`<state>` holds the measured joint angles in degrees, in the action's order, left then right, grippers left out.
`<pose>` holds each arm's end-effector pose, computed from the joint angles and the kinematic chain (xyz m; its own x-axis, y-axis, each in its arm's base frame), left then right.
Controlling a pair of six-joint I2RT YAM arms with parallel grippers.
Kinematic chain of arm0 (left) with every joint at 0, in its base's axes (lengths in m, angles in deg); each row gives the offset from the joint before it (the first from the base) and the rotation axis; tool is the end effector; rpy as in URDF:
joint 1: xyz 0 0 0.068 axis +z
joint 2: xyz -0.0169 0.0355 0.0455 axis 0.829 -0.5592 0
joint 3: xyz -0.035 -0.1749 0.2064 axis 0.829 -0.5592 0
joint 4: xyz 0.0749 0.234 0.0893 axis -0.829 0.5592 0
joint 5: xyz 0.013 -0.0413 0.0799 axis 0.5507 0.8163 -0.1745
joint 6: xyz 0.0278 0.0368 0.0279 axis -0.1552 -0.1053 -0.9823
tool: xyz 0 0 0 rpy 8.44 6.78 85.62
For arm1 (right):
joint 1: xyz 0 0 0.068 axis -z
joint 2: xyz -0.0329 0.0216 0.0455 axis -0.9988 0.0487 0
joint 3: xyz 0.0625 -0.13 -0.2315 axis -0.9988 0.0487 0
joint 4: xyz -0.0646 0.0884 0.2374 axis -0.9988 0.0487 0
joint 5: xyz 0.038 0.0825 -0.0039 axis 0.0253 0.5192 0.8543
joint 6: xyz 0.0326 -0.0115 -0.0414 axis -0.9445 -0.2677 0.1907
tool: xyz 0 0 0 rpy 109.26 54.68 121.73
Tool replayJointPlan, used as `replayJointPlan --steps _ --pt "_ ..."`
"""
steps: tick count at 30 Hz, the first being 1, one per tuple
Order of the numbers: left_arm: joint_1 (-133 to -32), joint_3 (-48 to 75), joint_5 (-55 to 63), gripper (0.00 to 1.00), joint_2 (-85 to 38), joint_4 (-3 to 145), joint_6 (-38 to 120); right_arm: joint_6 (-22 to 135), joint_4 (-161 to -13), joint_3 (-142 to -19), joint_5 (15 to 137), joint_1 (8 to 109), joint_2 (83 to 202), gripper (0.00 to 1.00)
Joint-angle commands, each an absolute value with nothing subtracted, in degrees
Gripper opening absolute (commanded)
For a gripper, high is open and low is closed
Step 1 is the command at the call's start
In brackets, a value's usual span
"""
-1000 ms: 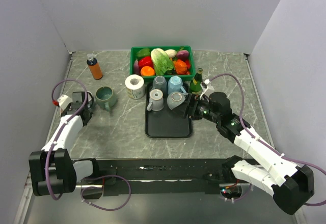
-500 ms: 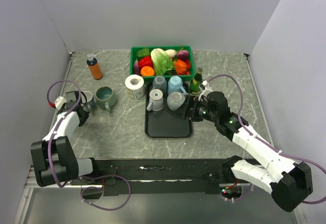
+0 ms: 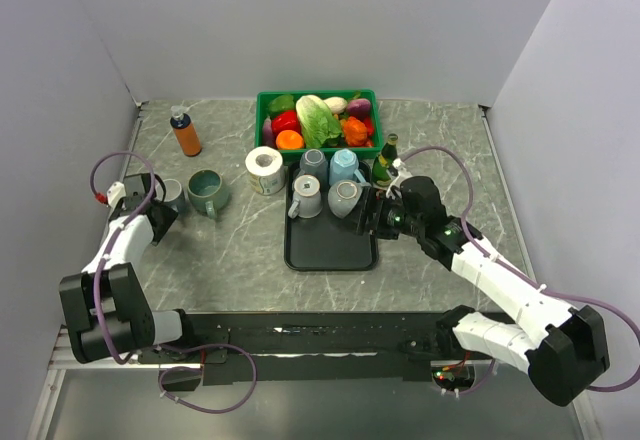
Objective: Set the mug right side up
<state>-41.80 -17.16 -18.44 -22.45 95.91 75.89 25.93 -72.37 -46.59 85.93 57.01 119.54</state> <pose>0.2370 0.0691 0.1961 -0.2802 -0.7945 -0.5388 -0.8372 0.4769 -0.2678 0.1888 0.1223 0.2691 -0.7877 0.2114 -0.5786 -0.2791 0.7149 0.6411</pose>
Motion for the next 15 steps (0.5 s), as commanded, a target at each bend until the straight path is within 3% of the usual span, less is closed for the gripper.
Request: replayJointPlan --steps 1,10,12,15 --pt "-41.67 -14.65 -17.27 0.61 -20.38 96.61 75.09 26.90 -72.17 -50.05 85.71 57.59 119.82 0.92" --pt "-41.76 -15.27 -11.31 0.95 -10.55 103.27 73.07 29.71 -68.48 -52.16 81.49 57.68 121.66 0.94" --pt "-41.93 -13.77 -9.98 0.99 -7.64 106.18 71.84 29.98 -68.04 -52.33 80.70 57.68 122.01 0.95" --pt "-41.93 -11.05 -7.53 0.96 -1.49 110.14 69.73 30.33 -68.13 -52.51 80.08 57.68 122.45 0.95"
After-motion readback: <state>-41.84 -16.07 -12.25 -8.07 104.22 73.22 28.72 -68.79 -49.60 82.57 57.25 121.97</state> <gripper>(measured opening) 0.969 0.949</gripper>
